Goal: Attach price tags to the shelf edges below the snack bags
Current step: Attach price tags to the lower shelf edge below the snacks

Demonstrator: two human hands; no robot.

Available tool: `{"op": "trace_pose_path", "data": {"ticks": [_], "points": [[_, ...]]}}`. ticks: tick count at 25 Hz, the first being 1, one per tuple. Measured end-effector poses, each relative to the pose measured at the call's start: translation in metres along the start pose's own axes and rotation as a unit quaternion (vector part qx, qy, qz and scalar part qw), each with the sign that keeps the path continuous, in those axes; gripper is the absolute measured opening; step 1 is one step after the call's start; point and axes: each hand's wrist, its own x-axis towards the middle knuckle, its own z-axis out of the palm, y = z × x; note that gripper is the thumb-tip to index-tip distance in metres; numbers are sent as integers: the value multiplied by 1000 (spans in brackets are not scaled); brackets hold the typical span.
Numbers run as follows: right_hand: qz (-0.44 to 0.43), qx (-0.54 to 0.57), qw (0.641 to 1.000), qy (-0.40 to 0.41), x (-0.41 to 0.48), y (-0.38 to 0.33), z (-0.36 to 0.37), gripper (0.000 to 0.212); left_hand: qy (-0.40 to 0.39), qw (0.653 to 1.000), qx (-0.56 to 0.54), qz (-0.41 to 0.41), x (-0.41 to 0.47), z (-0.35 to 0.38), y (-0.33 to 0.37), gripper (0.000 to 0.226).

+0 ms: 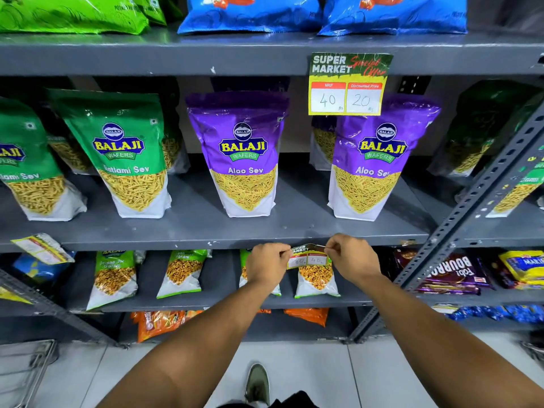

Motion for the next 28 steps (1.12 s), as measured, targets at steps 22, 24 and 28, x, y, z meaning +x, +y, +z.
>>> {"op": "trace_pose_path", "data": {"ticks": [22, 24, 28], "points": [[-15, -109, 993, 49, 33, -6, 6, 15, 36, 979, 193, 57, 33, -13, 20, 18], [-24, -125, 990, 65, 37, -8, 3, 31, 36, 979, 192, 51, 37, -15, 23, 30], [-24, -179, 982, 64, 39, -10, 3, 41, 23, 977, 203, 51, 38, -14, 23, 34]]}}
